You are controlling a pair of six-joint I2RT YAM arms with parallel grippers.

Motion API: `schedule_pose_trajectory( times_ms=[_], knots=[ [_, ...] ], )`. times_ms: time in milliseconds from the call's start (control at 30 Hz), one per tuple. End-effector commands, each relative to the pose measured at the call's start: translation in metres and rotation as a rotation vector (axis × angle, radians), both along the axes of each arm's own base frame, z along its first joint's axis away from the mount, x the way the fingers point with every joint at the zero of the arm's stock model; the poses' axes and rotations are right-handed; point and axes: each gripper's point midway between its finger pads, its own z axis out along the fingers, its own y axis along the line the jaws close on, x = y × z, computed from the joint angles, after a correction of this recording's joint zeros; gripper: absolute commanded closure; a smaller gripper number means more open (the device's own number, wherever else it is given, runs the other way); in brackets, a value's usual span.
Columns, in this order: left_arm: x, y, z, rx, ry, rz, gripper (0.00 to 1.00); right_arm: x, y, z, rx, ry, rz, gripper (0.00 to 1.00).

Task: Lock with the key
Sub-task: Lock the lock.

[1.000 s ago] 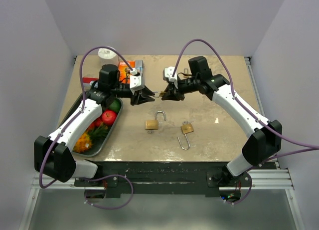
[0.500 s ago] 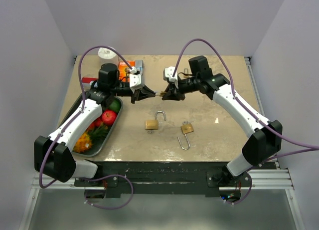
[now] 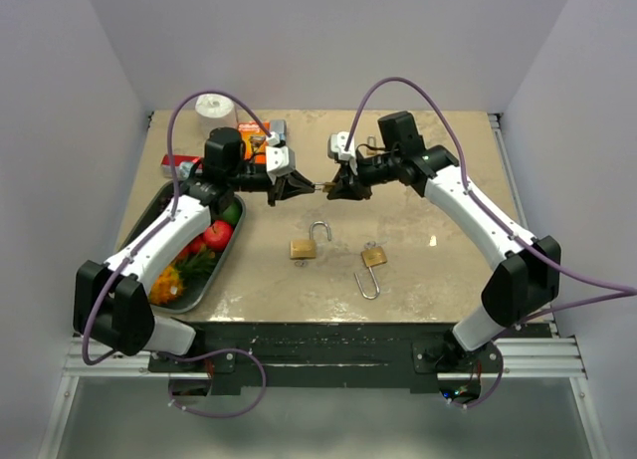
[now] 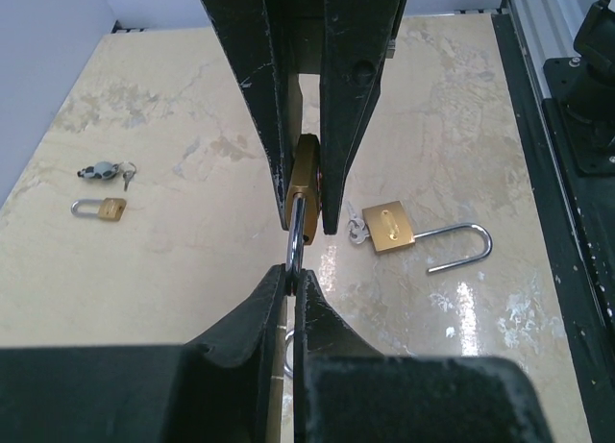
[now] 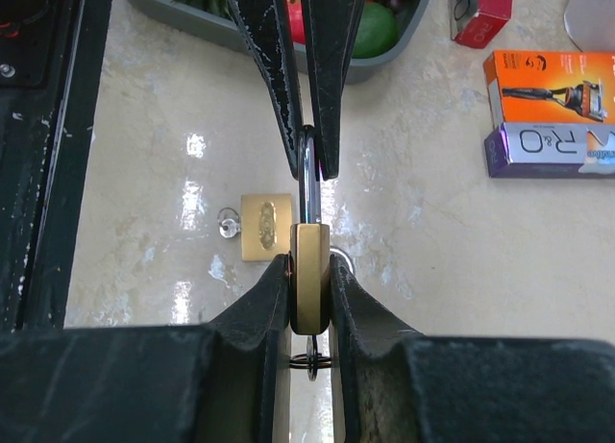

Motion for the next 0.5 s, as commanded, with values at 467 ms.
schedule_pose_trajectory(
  times_ms=[467],
  knots=[
    [-0.024,-0.056,0.007,-0.101,-0.011,-0.216,1.0,-0.012,0.051,0.062,0.215,-0.201,0.201,1.0]
  ],
)
